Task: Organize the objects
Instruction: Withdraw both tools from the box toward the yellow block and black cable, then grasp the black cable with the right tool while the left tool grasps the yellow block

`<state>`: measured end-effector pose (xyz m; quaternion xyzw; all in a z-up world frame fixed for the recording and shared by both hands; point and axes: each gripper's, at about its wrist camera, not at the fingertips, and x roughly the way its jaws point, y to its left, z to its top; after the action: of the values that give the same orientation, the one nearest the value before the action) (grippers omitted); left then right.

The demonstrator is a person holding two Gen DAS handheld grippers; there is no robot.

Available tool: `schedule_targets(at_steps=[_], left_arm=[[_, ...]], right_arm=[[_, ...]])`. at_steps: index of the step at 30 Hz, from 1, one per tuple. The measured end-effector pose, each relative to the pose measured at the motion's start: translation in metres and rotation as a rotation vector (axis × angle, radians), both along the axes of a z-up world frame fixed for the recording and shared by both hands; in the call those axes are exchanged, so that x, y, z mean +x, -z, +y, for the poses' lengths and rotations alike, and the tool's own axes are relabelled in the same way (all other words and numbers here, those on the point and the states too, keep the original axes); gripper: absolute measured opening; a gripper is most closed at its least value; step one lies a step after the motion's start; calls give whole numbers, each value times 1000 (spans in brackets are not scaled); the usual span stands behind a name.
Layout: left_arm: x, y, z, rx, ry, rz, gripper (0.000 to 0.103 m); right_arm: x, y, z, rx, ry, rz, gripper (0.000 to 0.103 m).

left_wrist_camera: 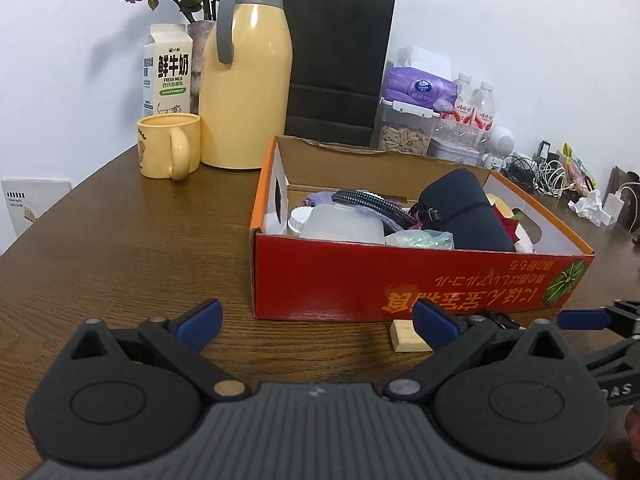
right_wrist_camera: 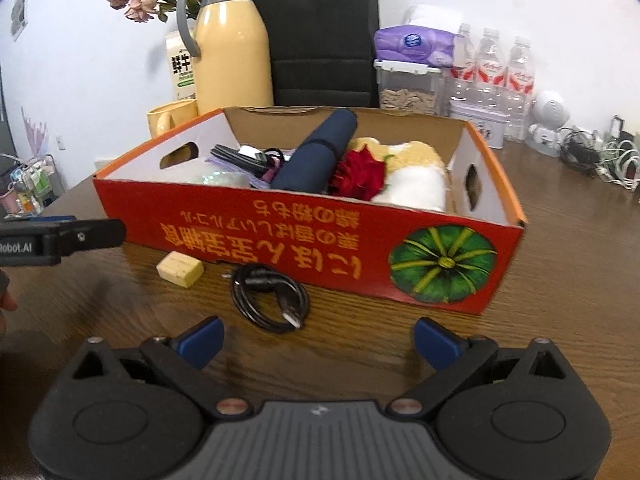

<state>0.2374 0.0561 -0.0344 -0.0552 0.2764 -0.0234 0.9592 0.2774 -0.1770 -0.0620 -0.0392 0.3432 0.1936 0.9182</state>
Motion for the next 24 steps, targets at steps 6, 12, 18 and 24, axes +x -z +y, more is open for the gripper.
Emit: schedule_targets(at_steps=[6, 12, 18, 24], left_arm=[[1, 1, 1, -16, -2, 9, 103], [1, 2, 2, -18, -3, 11, 103], [2, 4, 2, -18, -6, 21, 103], [4, 6, 1, -9, -16, 32, 103]], right_arm=[[14, 1, 7, 18, -24, 34, 93], [15, 1, 16, 19, -52, 10, 71], [9, 1, 23, -4, -79, -37, 45], [4, 1, 21, -1, -75, -66, 39]])
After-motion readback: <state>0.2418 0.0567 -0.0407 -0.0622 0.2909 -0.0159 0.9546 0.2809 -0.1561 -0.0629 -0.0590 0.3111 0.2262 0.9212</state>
